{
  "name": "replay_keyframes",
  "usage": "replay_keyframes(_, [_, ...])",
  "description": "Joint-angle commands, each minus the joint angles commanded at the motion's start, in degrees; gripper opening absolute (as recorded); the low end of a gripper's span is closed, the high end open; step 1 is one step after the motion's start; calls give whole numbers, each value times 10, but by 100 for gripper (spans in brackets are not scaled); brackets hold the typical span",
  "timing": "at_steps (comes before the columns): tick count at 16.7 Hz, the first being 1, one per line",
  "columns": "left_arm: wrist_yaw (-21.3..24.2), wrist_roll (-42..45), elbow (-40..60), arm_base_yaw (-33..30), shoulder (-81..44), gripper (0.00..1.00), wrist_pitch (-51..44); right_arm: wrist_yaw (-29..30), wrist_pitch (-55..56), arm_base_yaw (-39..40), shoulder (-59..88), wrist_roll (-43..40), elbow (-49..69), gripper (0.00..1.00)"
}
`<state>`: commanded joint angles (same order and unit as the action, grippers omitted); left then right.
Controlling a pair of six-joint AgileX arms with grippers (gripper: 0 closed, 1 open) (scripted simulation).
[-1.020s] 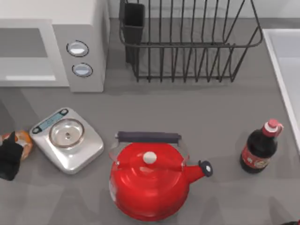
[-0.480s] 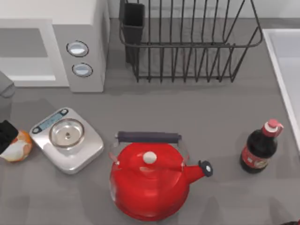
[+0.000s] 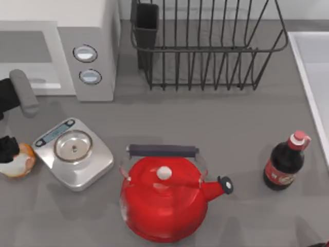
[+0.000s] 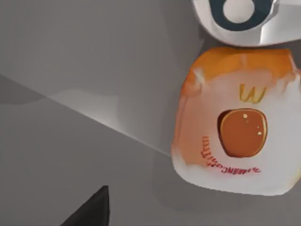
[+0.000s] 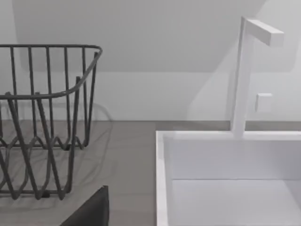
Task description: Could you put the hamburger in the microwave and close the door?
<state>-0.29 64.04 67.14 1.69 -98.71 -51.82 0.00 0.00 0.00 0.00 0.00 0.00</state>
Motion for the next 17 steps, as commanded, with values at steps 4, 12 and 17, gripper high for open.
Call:
replay_keyframes(4, [3,56,41,-11,-60,100,-52,0,0,0,0,0,0,100])
replay_keyframes(12, [3,59,20,-8,-50,100,-40,0,0,0,0,0,0,100])
replay_keyframes(17, [3,66,-49,-2,-57,100,35,0,0,0,0,0,0,100])
